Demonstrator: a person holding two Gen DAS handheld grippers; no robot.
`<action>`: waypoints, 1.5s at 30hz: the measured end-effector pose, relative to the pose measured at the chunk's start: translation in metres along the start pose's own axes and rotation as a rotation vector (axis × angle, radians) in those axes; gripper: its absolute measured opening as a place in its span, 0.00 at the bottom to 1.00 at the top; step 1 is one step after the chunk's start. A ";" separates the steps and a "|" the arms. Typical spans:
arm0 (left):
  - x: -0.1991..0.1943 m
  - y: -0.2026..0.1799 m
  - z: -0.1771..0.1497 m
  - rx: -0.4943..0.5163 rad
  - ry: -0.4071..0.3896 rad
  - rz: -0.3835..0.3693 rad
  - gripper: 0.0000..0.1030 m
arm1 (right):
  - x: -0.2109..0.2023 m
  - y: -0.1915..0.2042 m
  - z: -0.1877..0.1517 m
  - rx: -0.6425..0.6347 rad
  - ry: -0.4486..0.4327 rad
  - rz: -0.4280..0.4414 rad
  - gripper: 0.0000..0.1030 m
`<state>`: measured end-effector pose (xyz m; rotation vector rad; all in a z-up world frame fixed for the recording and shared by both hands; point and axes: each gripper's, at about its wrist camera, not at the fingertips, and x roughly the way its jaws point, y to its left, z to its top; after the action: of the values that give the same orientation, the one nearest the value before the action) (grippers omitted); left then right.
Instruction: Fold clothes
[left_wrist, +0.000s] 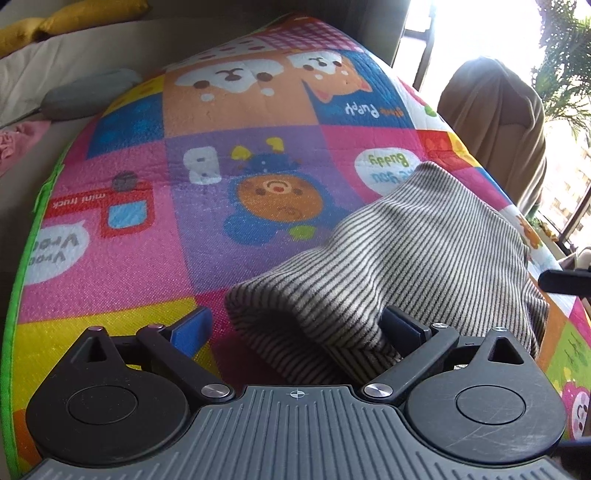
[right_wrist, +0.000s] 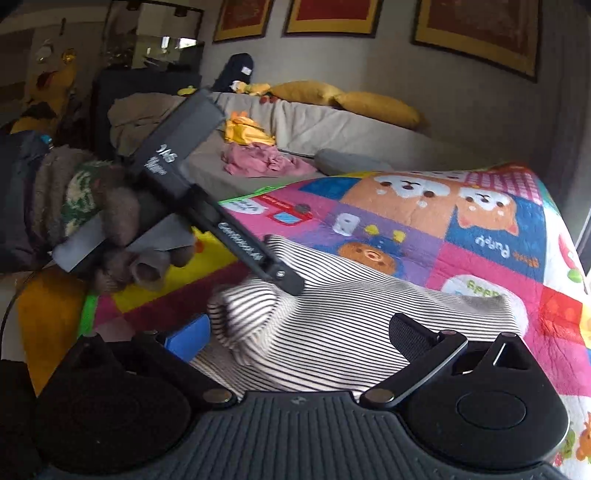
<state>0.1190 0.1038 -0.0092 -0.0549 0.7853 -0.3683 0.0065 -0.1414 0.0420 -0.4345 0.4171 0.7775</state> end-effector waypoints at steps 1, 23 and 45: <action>0.000 0.000 0.000 -0.003 0.001 0.000 0.97 | 0.005 0.010 0.000 -0.035 0.003 0.001 1.00; -0.045 -0.025 -0.046 0.005 -0.003 -0.121 0.96 | -0.037 0.010 -0.037 -0.207 0.163 -0.106 1.00; -0.080 0.009 -0.059 -0.059 -0.029 0.120 0.96 | 0.001 -0.018 -0.021 -0.043 0.103 -0.246 1.00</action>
<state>0.0289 0.1449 0.0021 -0.0680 0.7674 -0.2296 0.0166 -0.1632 0.0285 -0.5566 0.4335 0.5276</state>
